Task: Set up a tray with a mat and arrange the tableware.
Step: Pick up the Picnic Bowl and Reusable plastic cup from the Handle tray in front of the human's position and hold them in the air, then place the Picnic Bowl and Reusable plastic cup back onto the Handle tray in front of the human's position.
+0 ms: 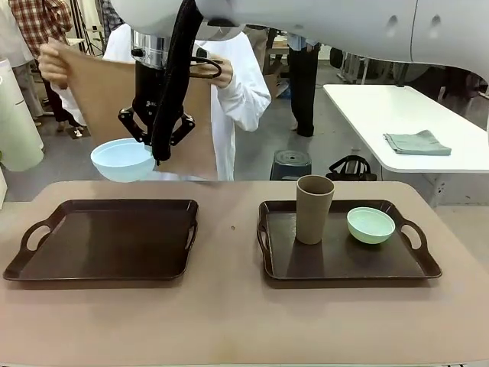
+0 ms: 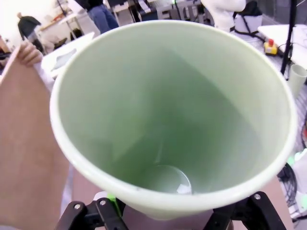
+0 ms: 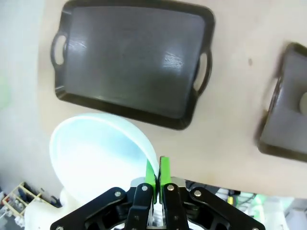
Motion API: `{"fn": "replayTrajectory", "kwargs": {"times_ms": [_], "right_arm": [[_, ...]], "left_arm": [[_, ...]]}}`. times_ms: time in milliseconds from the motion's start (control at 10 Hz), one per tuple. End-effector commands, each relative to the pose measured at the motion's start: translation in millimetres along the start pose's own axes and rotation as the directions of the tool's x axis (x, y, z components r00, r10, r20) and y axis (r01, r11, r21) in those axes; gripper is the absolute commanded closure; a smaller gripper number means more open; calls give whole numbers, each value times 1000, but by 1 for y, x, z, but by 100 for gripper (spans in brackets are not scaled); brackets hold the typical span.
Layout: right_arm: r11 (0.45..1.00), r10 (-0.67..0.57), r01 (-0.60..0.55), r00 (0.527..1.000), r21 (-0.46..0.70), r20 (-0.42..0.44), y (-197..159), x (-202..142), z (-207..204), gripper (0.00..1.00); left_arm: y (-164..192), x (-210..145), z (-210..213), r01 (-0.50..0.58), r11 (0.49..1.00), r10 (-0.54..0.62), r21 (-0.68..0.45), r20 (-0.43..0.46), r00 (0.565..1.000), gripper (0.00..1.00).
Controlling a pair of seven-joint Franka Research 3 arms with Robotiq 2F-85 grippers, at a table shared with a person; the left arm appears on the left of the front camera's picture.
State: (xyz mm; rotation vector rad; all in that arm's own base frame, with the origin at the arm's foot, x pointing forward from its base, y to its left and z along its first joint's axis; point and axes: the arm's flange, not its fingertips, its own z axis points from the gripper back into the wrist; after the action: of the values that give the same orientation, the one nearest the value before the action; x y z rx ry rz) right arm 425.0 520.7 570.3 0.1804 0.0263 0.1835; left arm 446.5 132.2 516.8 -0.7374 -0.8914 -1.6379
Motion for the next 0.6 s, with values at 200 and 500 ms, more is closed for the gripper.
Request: {"fn": "replayTrajectory", "kwargs": {"times_ms": [200,500], "right_arm": [[1000,13,-14,1000,15,16,3,0,3,100],[1000,13,-14,1000,15,16,3,0,3,100]], "left_arm": [[6,-22,-15,-31,999,32,-31,20,999,100],[6,-22,-15,-31,999,32,-31,20,999,100]]}}
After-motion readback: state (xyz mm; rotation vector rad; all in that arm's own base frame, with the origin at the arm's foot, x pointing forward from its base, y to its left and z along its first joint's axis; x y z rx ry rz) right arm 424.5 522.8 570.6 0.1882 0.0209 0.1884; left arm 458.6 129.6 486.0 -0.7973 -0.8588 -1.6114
